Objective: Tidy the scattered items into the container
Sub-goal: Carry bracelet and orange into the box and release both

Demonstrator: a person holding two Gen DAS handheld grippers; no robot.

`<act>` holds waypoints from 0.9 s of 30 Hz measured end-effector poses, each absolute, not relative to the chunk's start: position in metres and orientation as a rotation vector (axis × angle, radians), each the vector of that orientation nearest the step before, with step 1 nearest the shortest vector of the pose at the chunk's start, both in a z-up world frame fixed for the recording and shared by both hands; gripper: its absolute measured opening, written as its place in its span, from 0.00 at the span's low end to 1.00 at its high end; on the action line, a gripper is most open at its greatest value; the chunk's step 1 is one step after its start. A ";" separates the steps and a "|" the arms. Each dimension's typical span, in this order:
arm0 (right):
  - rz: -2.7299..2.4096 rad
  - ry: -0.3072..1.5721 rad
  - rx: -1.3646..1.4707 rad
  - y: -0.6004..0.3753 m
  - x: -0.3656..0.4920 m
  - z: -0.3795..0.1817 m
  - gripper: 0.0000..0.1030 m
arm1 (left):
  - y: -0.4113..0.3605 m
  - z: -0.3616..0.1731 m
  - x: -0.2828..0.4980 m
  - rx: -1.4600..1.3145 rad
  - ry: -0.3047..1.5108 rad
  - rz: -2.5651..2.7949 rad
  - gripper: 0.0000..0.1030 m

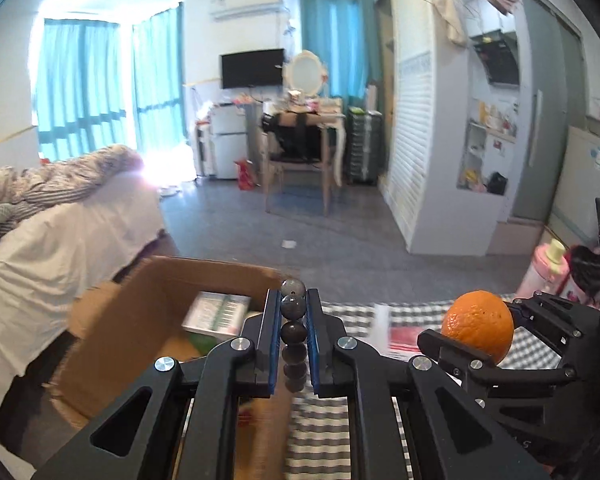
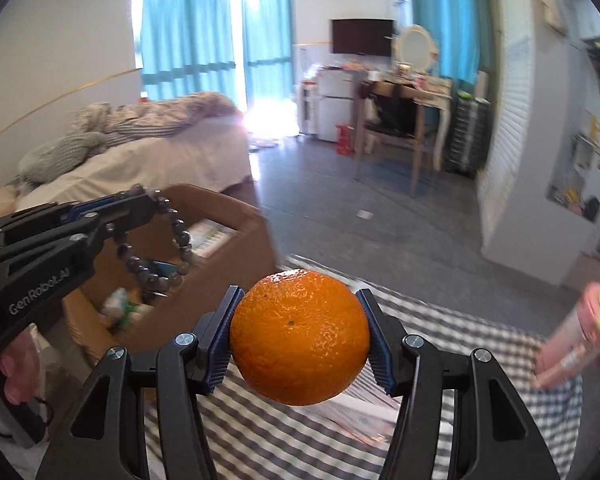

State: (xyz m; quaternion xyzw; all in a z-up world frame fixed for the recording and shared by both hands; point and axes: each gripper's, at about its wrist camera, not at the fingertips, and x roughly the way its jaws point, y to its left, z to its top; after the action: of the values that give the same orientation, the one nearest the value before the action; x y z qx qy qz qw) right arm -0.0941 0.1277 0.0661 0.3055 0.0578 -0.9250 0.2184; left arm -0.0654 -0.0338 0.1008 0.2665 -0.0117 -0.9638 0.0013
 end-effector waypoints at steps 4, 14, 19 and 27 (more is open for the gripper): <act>-2.514 0.228 0.810 0.082 -0.098 0.073 0.55 | -0.067 0.105 -0.059 0.816 0.002 -2.942 0.11; -2.372 0.328 0.868 -0.009 -0.102 0.041 0.55 | -0.140 0.070 -0.059 0.925 0.077 -2.772 0.11; -2.327 0.385 0.930 -0.033 -0.109 0.018 0.55 | -0.163 0.047 -0.065 1.006 0.109 -2.716 0.11; -2.305 0.466 0.999 -0.054 -0.117 -0.010 0.55 | -0.172 0.015 -0.078 1.100 0.117 -2.661 0.13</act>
State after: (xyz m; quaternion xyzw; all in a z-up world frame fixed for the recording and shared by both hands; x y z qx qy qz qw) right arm -0.1169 -0.0538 -0.0101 0.3741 0.1746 -0.8636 0.2893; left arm -0.0781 -0.1723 0.0147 0.3784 0.0403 -0.9156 0.1296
